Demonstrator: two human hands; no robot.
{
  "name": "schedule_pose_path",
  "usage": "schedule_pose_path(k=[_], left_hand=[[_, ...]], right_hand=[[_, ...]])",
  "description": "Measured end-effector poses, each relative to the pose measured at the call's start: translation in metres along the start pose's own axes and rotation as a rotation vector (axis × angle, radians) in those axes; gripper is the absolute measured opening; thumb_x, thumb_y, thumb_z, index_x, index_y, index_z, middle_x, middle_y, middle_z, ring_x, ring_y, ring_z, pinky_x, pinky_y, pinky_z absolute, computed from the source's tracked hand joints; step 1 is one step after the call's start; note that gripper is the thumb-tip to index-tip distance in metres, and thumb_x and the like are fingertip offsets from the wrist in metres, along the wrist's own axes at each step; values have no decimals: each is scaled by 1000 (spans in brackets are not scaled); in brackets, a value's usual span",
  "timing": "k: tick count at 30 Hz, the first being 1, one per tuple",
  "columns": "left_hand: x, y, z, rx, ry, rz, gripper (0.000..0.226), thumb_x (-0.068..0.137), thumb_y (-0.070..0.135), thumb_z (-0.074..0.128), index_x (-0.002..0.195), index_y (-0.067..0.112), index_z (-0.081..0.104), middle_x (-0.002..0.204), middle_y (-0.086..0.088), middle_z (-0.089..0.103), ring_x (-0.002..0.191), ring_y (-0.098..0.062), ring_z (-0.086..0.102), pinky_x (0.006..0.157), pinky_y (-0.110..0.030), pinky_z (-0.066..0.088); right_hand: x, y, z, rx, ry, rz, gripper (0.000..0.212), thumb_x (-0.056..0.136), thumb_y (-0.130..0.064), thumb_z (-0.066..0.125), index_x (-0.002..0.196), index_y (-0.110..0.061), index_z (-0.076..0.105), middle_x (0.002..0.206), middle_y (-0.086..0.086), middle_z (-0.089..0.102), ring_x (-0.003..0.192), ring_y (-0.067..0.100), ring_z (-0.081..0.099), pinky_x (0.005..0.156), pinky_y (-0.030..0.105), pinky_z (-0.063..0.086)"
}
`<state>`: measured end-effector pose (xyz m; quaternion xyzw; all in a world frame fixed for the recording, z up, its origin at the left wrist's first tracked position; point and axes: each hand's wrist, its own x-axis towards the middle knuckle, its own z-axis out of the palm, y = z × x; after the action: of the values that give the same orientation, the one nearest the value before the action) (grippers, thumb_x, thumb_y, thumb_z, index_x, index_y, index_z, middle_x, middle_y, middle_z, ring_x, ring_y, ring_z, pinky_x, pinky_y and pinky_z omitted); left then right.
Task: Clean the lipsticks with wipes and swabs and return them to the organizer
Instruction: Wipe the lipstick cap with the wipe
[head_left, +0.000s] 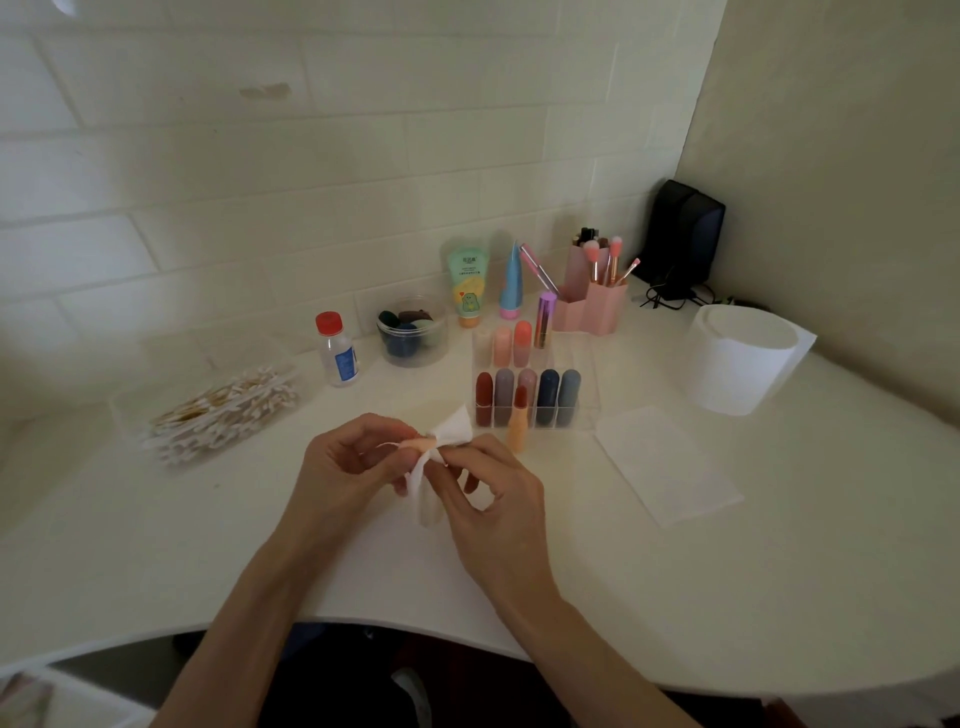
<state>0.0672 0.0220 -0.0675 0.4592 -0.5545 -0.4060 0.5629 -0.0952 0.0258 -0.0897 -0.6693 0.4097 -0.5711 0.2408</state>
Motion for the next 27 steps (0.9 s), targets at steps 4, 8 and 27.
schedule_pose_path(k=[4,8,27], left_hand=[[-1,-4,1,27,-49,-82,34,95,42,58,94,12,73,76,-17,65,63,-22,53,56,-27,42],[0,-6,-2,46,-68,-58,34,94,46,67,94,14,76,80,-24,68,66,-31,57,64,-38,44],[-1,-7,0,117,-1,52,19,86,-3,71,100,8,77,91,-5,78,67,-18,68,55,-24,51]], right_hand=[[-2,0,1,-27,26,-49,5,90,-13,76,95,-11,78,91,-9,69,79,-3,56,74,9,42],[-1,0,1,-18,0,-45,6,90,-11,76,95,-12,78,92,-12,68,80,-4,57,73,11,43],[1,-2,-5,103,-32,92,6,90,-13,77,94,-15,80,88,-11,69,73,8,59,70,15,45]])
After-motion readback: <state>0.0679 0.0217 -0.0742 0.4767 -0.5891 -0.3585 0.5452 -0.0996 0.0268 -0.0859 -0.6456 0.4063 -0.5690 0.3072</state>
